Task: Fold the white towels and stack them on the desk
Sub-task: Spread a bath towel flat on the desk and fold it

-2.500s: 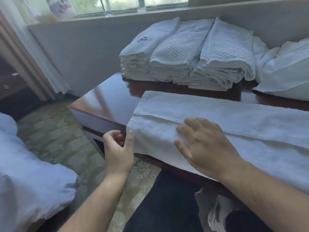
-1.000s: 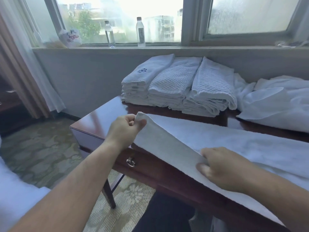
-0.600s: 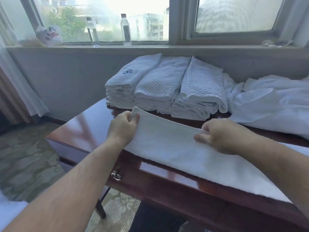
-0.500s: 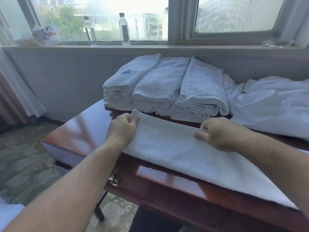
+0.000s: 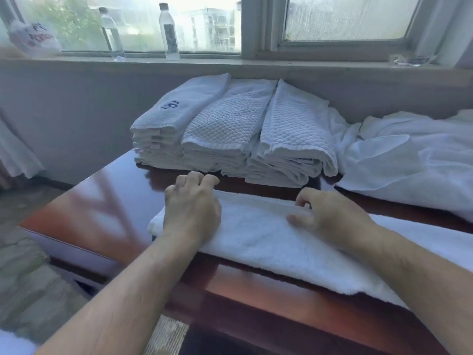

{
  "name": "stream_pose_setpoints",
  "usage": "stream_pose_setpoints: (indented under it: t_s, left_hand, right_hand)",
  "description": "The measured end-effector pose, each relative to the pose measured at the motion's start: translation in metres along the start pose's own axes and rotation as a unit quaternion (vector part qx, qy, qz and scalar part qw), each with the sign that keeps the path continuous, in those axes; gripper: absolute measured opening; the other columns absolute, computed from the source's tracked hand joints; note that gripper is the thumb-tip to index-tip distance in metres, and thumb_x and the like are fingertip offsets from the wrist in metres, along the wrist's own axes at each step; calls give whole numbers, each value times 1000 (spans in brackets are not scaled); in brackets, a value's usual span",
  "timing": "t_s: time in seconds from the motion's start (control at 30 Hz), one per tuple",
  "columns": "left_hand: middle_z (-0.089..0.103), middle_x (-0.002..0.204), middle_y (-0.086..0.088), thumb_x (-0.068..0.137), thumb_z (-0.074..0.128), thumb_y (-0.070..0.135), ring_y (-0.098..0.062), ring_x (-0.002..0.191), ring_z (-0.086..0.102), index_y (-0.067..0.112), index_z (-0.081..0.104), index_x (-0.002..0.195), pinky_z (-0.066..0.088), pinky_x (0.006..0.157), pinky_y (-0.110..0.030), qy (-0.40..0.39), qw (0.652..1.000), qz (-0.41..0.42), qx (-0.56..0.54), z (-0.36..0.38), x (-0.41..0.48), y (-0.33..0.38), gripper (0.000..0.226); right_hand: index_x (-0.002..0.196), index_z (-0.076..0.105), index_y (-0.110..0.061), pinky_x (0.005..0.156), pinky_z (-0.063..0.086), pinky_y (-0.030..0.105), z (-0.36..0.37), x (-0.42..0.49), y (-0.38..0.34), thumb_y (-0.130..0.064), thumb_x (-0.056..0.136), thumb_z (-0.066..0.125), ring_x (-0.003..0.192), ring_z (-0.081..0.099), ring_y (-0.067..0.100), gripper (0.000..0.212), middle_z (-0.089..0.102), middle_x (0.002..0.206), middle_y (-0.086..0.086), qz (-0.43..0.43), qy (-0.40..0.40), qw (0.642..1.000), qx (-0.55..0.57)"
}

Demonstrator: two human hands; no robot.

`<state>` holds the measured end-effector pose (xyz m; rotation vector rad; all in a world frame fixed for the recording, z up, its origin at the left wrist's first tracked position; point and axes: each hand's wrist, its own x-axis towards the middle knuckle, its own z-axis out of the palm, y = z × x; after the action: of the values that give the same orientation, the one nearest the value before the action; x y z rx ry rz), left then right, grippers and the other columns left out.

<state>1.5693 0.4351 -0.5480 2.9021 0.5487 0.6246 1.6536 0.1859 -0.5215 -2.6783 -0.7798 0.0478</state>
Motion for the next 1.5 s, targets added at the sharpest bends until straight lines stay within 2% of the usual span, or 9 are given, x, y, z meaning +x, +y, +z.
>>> stream_pose_setpoints:
  t_s: [0.23, 0.57, 0.77, 0.87, 1.0, 1.13, 1.2, 1.33, 1.5]
  left_hand:
    - [45, 144, 14, 93, 47, 63, -13, 135, 35, 38, 47, 140, 24, 113, -36, -104, 969, 191, -114, 7, -30, 97, 53]
    - [58, 122, 15, 82, 49, 77, -11, 122, 49, 40, 57, 125, 33, 105, -35, -159, 901, 368, -164, 15, -60, 233, 57]
    - [53, 101, 17, 83, 61, 72, -10, 98, 52, 34, 60, 115, 39, 75, -28, -193, 888, 373, -188, 28, -72, 280, 50]
    - [49, 89, 15, 81, 63, 72, -10, 85, 46, 41, 49, 87, 29, 58, -23, -186, 897, 353, -192, 28, -64, 290, 35]
    - [51, 79, 15, 77, 64, 73, -10, 81, 48, 38, 41, 72, 32, 55, -26, -152, 902, 348, -204, 30, -47, 296, 42]
    - [48, 76, 17, 77, 63, 73, -12, 75, 47, 36, 45, 82, 33, 59, -32, -127, 912, 347, -178, 36, -31, 311, 41]
    - [49, 76, 17, 78, 60, 74, -11, 74, 47, 36, 44, 81, 33, 58, -32, -135, 917, 336, -167, 41, -23, 317, 41]
    - [53, 80, 15, 81, 58, 73, -8, 74, 49, 37, 43, 80, 35, 57, -31, -157, 920, 322, -160, 54, -11, 324, 39]
    - [54, 83, 14, 85, 56, 69, -13, 78, 52, 36, 46, 84, 36, 59, -33, -162, 921, 318, -159, 66, -1, 325, 35]
  right_hand:
    - [120, 62, -24, 73, 42, 33, -6, -100, 53, -41, 86, 73, 93, 66, 23, 39, 71, 102, -3, -3, 161, 984, -75]
    - [121, 66, -18, 82, 39, 41, -35, -212, 144, -20, 72, 80, 99, 65, 29, 50, 70, 104, 0, 155, 194, 954, -166]
    - [103, 70, -18, 75, 34, 36, -53, -231, 175, -13, 63, 81, 85, 65, 30, 41, 66, 87, -3, 174, 237, 937, -187]
    - [92, 68, -17, 69, 32, 35, -65, -241, 188, -18, 67, 84, 76, 64, 30, 29, 64, 79, -4, 174, 269, 925, -207]
    - [76, 47, -25, 69, 30, 36, -86, -248, 215, -64, 77, 73, 67, 57, 19, 47, 53, 66, -10, 232, 244, 914, -226]
    - [72, 38, -26, 70, 30, 38, -114, -231, 241, -99, 66, 33, 61, 47, 13, 73, 48, 63, -12, 288, 161, 918, -220]
    - [73, 43, -23, 69, 30, 38, -124, -218, 256, -91, 76, 20, 62, 50, 12, 72, 54, 66, -8, 278, 151, 939, -133]
    - [77, 48, -25, 58, 32, 29, -133, -189, 284, -48, 82, 44, 69, 48, 12, 24, 55, 81, -7, 284, 105, 952, -50]
    - [79, 60, -34, 60, 42, 29, -136, -166, 304, -51, 77, 63, 75, 61, 12, 17, 66, 82, -9, 305, 114, 945, 27]
